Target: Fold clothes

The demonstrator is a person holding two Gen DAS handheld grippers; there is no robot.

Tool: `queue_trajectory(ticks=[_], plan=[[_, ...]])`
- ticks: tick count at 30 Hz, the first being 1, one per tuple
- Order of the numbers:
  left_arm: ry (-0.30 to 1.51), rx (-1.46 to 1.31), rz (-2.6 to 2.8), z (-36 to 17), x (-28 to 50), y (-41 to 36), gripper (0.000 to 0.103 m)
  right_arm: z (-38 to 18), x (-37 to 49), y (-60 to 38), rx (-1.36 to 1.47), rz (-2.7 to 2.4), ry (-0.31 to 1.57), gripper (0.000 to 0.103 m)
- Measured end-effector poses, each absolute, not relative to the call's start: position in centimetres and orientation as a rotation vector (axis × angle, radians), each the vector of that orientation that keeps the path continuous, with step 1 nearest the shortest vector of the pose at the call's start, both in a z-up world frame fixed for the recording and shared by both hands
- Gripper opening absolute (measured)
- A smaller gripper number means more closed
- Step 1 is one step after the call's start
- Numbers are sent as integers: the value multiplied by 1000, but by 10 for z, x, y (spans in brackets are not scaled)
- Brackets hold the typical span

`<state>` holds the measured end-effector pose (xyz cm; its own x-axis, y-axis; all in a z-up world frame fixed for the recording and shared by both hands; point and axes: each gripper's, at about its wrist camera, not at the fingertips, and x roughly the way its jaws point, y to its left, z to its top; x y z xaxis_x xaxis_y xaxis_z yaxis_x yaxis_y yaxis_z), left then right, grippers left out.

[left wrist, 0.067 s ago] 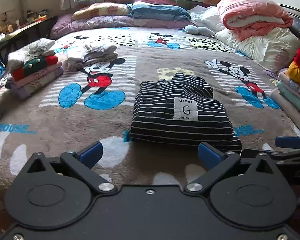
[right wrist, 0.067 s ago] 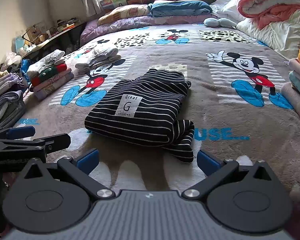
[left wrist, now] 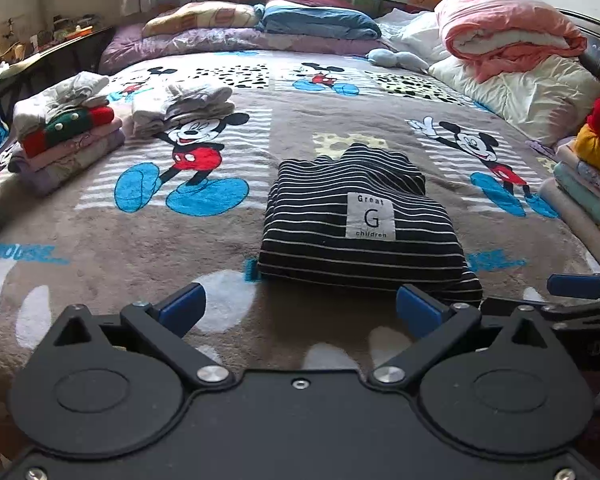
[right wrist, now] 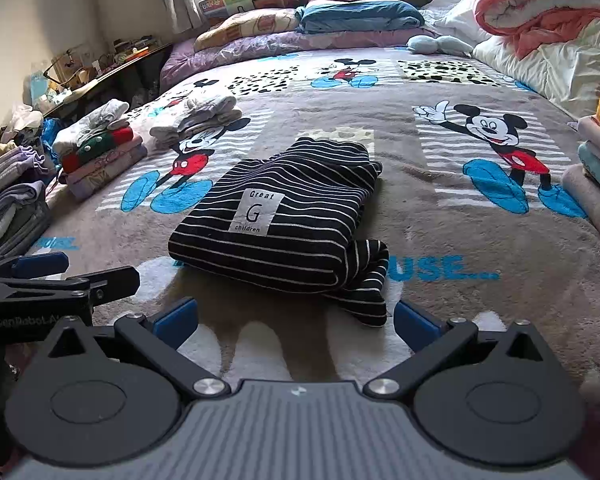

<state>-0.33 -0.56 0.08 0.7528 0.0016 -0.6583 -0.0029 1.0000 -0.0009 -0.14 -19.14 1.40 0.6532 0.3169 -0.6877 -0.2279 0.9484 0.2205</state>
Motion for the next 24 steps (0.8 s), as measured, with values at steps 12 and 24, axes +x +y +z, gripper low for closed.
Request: queue_trajectory(ticks=[12, 24], plan=[[750, -37, 8, -2, 5, 0, 103, 6, 1, -188, 108, 326, 795, 103], [746, -36, 12, -1, 4, 3, 103, 7, 3, -189, 117, 328, 803, 103]])
